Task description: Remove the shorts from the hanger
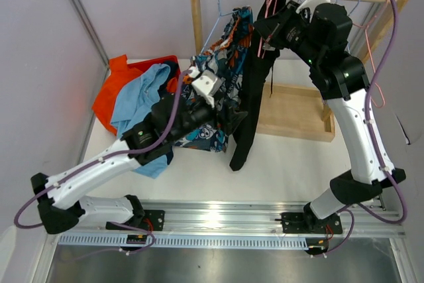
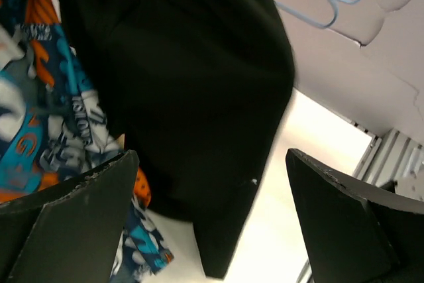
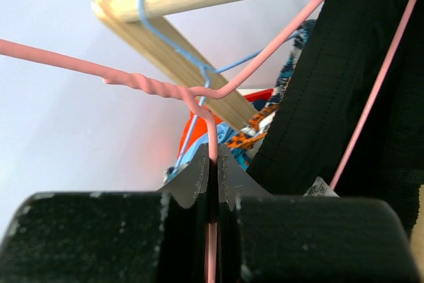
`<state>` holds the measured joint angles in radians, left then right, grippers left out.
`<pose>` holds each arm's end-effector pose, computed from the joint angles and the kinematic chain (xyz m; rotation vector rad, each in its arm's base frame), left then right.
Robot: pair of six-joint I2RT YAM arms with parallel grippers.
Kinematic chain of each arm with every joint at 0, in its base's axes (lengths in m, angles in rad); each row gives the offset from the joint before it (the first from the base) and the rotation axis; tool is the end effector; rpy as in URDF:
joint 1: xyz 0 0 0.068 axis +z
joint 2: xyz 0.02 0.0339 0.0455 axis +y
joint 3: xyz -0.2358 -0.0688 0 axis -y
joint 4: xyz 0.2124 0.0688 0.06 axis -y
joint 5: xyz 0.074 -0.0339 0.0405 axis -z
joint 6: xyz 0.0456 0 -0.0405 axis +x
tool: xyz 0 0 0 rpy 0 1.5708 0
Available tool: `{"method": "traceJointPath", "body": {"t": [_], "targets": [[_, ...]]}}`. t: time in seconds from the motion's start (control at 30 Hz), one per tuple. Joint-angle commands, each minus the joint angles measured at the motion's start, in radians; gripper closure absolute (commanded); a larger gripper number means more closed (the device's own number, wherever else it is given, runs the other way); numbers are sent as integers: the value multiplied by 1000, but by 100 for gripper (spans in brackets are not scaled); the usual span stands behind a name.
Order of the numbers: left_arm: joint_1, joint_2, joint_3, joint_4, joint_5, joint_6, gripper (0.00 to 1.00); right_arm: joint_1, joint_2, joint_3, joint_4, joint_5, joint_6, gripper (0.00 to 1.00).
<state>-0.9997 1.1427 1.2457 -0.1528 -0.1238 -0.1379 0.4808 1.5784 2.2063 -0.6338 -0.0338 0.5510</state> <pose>0.1379 -0.2042 0.4036 0.6094 1.5620 -0.7703 0.2458 0.1299 0.5219 0.0300 1.6389 0.8279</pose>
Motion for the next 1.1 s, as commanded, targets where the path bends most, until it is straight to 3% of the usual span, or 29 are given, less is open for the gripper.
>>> {"method": "traceJointPath", "body": {"t": [0.0, 0.3, 0.37, 0.4, 0.43, 0.5, 0.53, 0.57, 0.77, 0.83, 0.97, 1.07], "targets": [[-20, 92, 101, 107, 26, 26, 1, 12, -98, -31, 85, 15, 4, 100], [-30, 278, 156, 223, 38, -20, 2, 13, -193, -99, 86, 20, 24, 100], [-30, 301, 156, 251, 49, -37, 13, 15, -204, -112, 88, 18, 24, 100], [-33, 304, 147, 262, 44, -42, 20, 15, -216, -118, 91, 17, 24, 100], [-34, 304, 141, 272, 39, -45, 43, 13, -221, -122, 91, 15, 24, 100], [-39, 298, 127, 301, 30, -52, 67, 13, -230, -132, 91, 18, 23, 100], [-40, 293, 111, 308, 20, -57, 92, 13, -235, -135, 91, 23, 23, 100], [-43, 276, 101, 315, 1, -63, 100, 15, -235, -141, 92, 25, 20, 100], [-115, 161, -87, 335, -106, -72, 100, 7, -232, -143, 92, 32, 0, 100], [-195, 95, -139, 338, -154, -68, 100, -17, -215, -123, 89, 29, 1, 100], [-365, -10, -392, 348, -322, -107, 100, -86, -175, -53, 65, -26, 9, 100], [-490, -46, -474, 331, -407, -159, 100, -142, -159, -14, 48, -52, 15, 100]]}}
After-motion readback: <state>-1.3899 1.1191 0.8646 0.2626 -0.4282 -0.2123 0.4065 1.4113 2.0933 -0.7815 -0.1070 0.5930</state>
